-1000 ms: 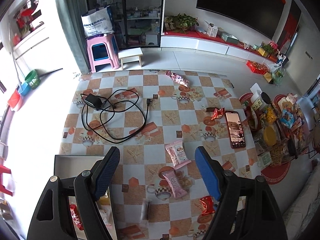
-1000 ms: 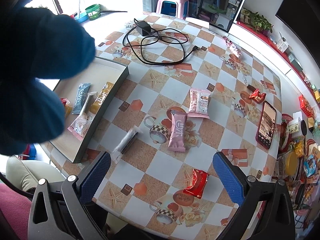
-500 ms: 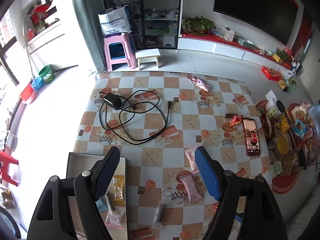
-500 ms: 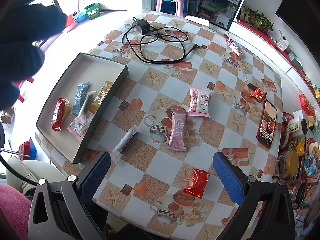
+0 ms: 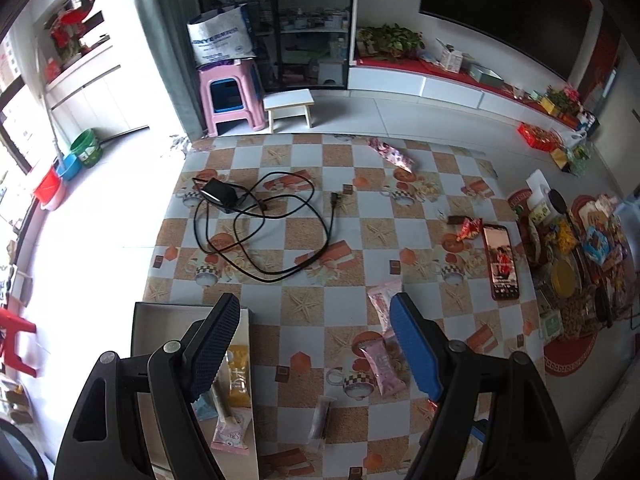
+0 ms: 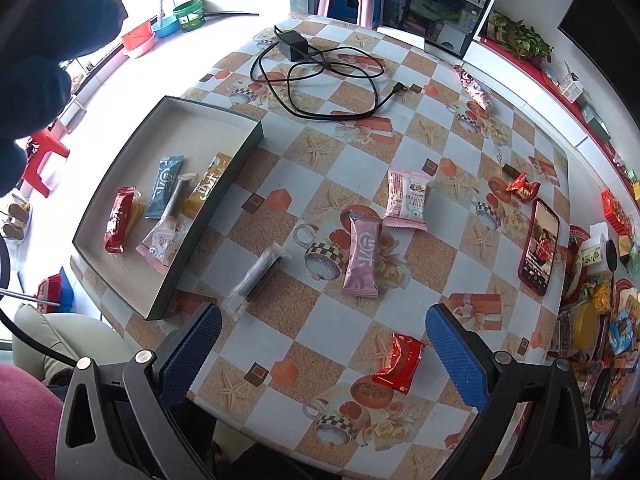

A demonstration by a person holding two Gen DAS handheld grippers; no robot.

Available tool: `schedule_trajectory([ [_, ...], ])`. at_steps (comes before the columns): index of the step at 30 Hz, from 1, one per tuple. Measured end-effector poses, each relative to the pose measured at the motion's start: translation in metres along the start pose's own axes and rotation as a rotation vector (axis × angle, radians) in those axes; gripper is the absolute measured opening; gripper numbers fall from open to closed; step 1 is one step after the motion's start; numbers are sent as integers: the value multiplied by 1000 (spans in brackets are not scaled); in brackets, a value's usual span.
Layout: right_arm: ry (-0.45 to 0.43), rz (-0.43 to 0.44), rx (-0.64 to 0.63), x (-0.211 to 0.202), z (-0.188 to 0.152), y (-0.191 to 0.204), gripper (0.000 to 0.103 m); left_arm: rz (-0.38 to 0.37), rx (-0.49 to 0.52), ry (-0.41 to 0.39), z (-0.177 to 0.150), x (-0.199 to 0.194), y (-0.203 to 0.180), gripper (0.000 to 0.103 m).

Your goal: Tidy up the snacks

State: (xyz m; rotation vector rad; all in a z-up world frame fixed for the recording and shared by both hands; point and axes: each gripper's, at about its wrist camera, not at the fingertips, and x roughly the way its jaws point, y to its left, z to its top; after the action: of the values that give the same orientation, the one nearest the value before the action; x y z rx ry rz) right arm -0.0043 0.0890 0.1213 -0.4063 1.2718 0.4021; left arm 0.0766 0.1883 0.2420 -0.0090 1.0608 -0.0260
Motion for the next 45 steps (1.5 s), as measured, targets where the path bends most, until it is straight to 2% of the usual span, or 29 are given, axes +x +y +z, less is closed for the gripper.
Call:
schedule_trajectory([
  [18,27,-27,148,-3,-30,-36,103,-76,143,29,-7,9,-70,81],
  [33,32,-26,169,-2,-34,-44,103,-82,152,37,-8,14,-81,81],
  [37,85,-11,216,10,-40,-54,103,-78,151,61,-12,26,-73,82],
  [40,177,28,359,35,-57,-82,103,-93,150,137,-26,52,-52,82],
  [42,247,40,477,52,-75,-104,103,-107,173,234,-43,75,-40,82],
  [45,323,51,591,71,-97,-125,103,-65,248,391,-92,112,-28,82],
])
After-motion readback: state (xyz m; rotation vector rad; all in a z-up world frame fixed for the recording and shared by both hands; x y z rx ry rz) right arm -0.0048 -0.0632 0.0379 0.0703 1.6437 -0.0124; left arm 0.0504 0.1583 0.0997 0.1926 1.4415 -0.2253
